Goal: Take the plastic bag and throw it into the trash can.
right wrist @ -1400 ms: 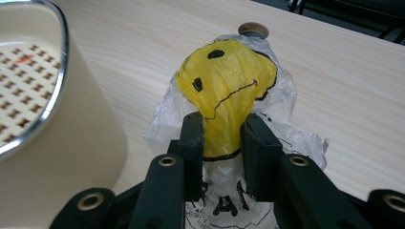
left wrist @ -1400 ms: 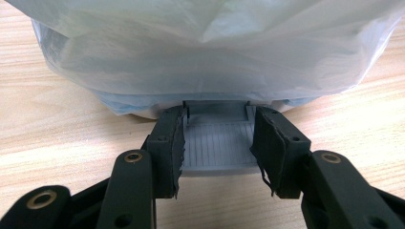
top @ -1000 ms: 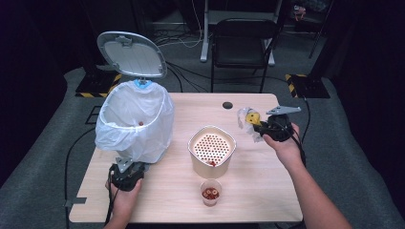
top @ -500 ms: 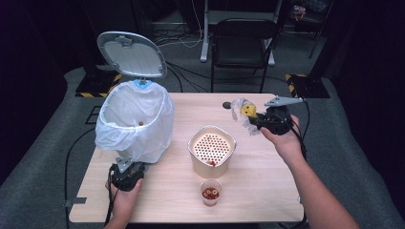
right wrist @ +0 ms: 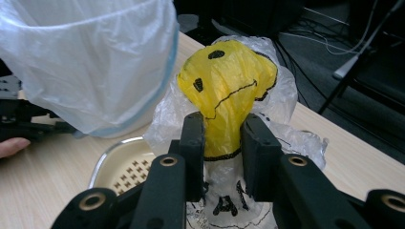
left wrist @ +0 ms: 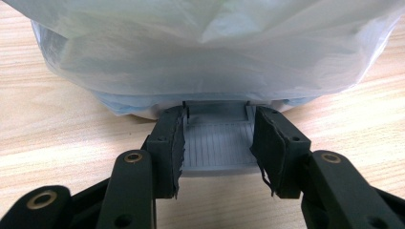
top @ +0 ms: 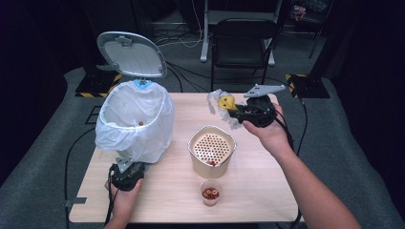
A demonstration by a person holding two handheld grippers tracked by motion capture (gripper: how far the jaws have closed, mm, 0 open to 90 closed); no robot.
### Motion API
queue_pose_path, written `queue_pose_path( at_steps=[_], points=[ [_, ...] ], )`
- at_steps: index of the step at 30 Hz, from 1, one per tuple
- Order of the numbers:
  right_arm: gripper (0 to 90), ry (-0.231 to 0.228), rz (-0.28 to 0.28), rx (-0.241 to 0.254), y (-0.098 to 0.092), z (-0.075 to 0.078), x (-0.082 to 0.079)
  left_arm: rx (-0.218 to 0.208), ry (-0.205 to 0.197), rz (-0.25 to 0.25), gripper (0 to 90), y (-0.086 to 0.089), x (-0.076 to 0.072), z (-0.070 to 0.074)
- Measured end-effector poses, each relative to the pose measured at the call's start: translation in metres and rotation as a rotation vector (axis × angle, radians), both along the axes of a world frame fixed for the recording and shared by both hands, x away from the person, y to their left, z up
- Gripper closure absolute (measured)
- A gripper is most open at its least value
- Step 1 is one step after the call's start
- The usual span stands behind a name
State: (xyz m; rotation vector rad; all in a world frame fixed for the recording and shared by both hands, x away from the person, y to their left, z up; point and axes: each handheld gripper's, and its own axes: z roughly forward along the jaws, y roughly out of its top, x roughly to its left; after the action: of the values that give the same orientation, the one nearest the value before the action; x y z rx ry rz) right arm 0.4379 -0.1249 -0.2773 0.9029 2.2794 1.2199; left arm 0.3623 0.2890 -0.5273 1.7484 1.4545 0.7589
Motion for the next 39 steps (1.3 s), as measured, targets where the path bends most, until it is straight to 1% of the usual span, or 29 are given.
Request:
queue_pose_path(
  at_steps=[1,4,6,8,9,10,11,12,14,15,20,21,23,24,25,26,29,32,33,34,36,37,39],
  points=[
    [72.6,0.000,0.000,0.000,0.000,0.000,0.000,0.000,0.000,0.000,54.1,0.000,0.000,0.000],
    [72.6,-0.008,0.032,0.001,0.013,0.005,0.000,0.000,0.000,0.000,54.1,0.000,0.000,0.000],
    [72.6,0.002,0.063,0.008,0.025,0.009,0.001,0.000,0.000,0.000,54.1,0.000,0.000,0.000],
    [72.6,-0.005,0.078,0.001,0.032,0.012,0.001,0.001,0.003,-0.002,54.1,0.000,0.000,0.000],
    [72.6,-0.005,0.078,0.001,0.032,0.012,0.001,0.001,0.003,-0.002,54.1,0.000,0.000,0.000],
    [72.6,-0.012,0.096,0.003,0.041,0.017,0.001,0.001,0.000,0.000,54.1,0.000,0.000,0.000],
    [72.6,-0.012,0.096,0.003,0.041,0.017,0.001,0.000,-0.001,0.000,54.1,0.000,0.000,0.000],
    [72.7,-0.014,0.111,0.012,0.048,0.021,0.001,0.000,0.000,0.000,54.1,0.000,0.000,0.000],
    [72.7,-0.020,0.120,0.009,0.051,0.022,0.001,0.001,0.002,-0.002,54.1,0.000,0.000,0.000],
    [72.7,-0.022,0.130,0.011,0.056,0.024,0.001,0.001,0.002,-0.002,54.1,0.000,0.000,0.000],
    [72.9,-0.027,0.162,0.023,0.072,0.027,0.005,0.001,0.003,0.000,54.1,0.000,0.000,0.000],
    [72.9,-0.028,0.175,0.034,0.078,0.029,0.007,0.015,0.010,0.000,54.1,0.001,0.000,0.000],
    [73.0,-0.028,0.178,0.041,0.082,0.030,0.009,0.016,0.008,0.000,54.1,0.001,0.000,0.000],
    [73.0,-0.033,0.201,0.048,0.089,0.031,0.012,0.016,0.017,-0.004,54.1,0.001,0.000,0.001],
    [73.0,-0.035,0.209,0.048,0.092,0.031,0.012,0.014,0.008,0.000,54.1,0.001,0.000,0.000],
    [73.1,-0.028,0.216,0.048,0.095,0.032,0.012,0.013,0.009,-0.001,54.1,0.001,0.000,0.000],
    [73.0,-0.035,0.247,0.045,0.107,0.034,0.014,0.014,0.009,-0.001,54.1,0.001,0.000,0.000],
    [73.0,-0.030,0.265,0.047,0.118,0.035,0.015,0.017,0.008,-0.001,54.1,0.001,0.000,0.001],
    [73.0,-0.030,0.265,0.047,0.118,0.035,0.015,0.017,0.007,-0.001,54.1,0.001,0.000,0.000],
    [73.0,-0.034,0.280,0.040,0.127,0.036,0.016,0.018,0.016,-0.005,54.1,0.002,0.000,0.001],
    [73.0,-0.043,0.290,0.041,0.132,0.036,0.018,0.021,0.018,-0.006,54.1,0.002,0.000,0.001],
    [73.0,-0.043,0.290,0.041,0.132,0.036,0.018,0.021,0.018,-0.006,54.1,0.002,0.000,0.001],
    [73.0,-0.041,0.300,0.043,0.139,0.037,0.019,0.024,0.019,-0.006,54.1,0.002,0.000,0.001]
  ],
)
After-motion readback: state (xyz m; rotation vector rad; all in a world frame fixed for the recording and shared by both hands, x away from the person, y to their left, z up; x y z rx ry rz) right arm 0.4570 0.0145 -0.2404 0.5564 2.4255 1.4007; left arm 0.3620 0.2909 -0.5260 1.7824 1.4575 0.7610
